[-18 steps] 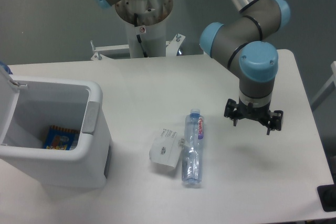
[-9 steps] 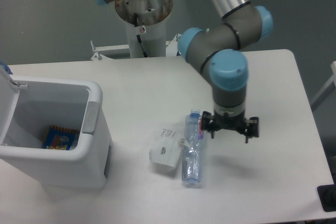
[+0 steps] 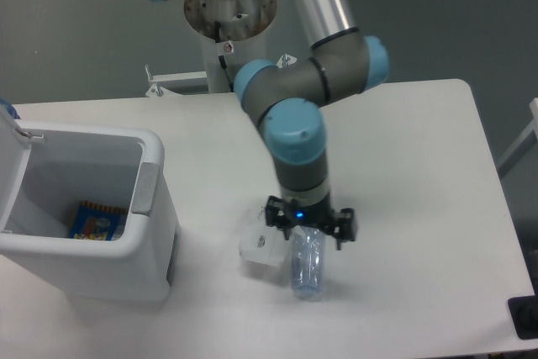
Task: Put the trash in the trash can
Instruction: 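Lower the gripper over the white paper and close on it, then lift the white paper and carry it toward the trash bin, then open the gripper above the bin to drop the paper inside, then move the gripper back over the clear water bottle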
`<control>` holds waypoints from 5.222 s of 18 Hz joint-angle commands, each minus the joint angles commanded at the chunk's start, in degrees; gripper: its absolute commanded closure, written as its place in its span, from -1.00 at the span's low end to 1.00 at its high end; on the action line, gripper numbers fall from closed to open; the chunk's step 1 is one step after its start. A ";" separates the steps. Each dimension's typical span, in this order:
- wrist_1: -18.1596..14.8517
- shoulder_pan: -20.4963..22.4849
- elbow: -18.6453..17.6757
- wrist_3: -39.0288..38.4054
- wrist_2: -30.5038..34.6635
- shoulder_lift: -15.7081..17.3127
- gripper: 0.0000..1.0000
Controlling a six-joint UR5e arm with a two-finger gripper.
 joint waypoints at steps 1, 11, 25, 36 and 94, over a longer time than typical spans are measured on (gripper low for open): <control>-0.35 -0.61 -0.44 -0.09 -0.18 -0.27 -1.00; -0.36 -0.88 -0.27 -0.53 -2.73 -2.73 -1.00; -0.36 -0.88 -0.18 -3.87 -3.61 -2.47 1.00; -0.36 0.00 2.89 -8.16 -10.71 -1.50 1.00; 0.17 8.77 9.84 -18.65 -34.63 9.68 -1.00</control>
